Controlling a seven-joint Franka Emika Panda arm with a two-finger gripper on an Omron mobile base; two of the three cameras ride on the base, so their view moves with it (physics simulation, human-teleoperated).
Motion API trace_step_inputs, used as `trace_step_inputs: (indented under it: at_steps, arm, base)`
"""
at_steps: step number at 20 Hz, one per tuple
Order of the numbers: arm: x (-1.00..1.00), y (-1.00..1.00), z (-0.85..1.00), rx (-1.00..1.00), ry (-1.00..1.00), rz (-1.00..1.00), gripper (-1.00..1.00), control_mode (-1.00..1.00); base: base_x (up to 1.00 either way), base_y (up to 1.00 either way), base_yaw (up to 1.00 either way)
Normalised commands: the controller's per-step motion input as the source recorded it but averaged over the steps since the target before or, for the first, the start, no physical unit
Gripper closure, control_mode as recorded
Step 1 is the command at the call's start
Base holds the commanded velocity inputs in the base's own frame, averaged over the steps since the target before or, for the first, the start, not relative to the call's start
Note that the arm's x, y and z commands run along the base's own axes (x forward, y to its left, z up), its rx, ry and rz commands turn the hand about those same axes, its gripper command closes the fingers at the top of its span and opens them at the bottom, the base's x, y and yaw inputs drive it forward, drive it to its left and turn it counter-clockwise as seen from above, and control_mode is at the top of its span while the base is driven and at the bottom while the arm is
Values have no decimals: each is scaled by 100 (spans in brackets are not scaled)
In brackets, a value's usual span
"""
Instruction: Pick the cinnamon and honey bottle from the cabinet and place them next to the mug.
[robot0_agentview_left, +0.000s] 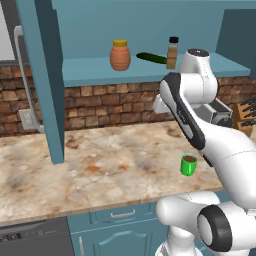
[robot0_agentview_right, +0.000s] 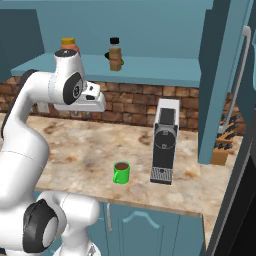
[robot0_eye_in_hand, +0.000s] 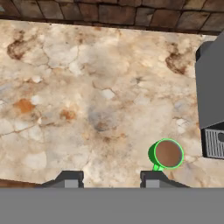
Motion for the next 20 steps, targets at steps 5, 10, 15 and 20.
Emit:
trace_step_inputs:
  at_steps: [5,10,15,20]
  arm:
    - [-5,0,-4,1,1,0,-100,-100]
    - [-55,-20,17,1,-16,-4,-100,-100]
    - [-24,-7,53,4,-31,-3,-100,-100]
    - [-1,0,66,0,-37,-5,-100,-100]
  base:
    - [0,0,0]
    - [0,0,0]
    - [0,0,0]
    - [0,0,0]
